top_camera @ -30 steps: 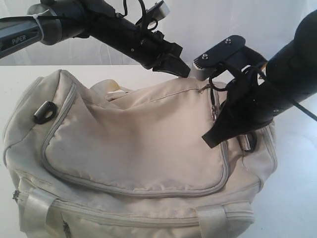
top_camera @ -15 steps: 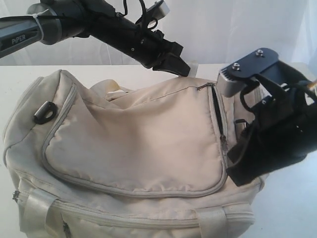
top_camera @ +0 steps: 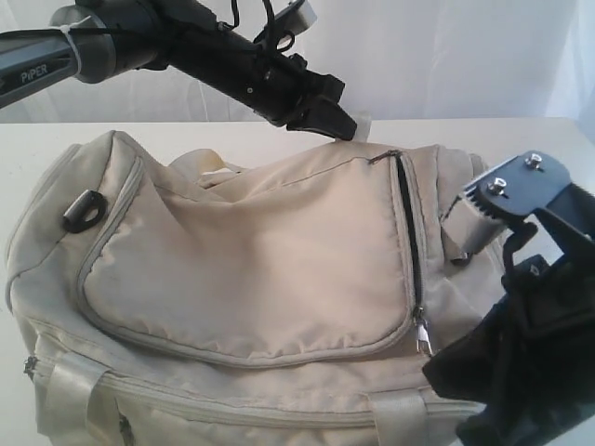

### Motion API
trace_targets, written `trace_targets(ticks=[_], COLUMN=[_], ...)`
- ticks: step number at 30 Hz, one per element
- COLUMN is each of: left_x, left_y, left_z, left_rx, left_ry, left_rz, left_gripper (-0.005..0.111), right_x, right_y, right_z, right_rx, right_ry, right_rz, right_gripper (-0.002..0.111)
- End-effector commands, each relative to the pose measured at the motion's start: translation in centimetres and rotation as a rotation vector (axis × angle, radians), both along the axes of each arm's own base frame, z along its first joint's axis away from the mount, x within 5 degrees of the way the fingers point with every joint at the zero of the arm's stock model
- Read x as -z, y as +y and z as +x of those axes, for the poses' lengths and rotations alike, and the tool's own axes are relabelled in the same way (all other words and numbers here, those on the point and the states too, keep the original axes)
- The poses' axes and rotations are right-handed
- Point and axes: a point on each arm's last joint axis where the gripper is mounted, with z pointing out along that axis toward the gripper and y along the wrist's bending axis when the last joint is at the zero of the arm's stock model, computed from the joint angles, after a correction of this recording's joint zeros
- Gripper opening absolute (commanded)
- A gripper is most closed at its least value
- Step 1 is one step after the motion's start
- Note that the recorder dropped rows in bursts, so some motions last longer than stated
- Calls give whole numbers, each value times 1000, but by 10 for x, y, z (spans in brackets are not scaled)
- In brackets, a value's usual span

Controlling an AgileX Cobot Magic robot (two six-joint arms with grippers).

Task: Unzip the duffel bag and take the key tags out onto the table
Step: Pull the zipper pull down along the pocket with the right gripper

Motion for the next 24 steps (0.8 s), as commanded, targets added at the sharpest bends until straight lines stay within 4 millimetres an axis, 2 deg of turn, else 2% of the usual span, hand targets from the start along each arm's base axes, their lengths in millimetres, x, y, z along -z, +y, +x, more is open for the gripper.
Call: trace_targets(ticks=[1,10,15,18,22,24], left_x=[-15,-14,-11,-10,-13,-19], left_y=[2,2,4,5,5,8], left_z=[-1,-3,-4,-5,-8,-9], left_rx=[-23,2,19,38,48,47], left_ry=[-18,-14,-28,-28,-28,-39], left_rz=[-36,-29,22,39,39,38], left_gripper=[0,0,2,18,55,68], right_x=[8,18,3,-9,-22,-27], right_y=[10,21,16,11,3,1], right_z=[-9,-11,-6,-4,-3,-4], right_rx=[-41,-64,-16,32,96,95], right_ry=[35,18,-126,-182,-236,-259], right_rz=[57,91,102,76,58,56], right_gripper=[0,0,0,7,29,41])
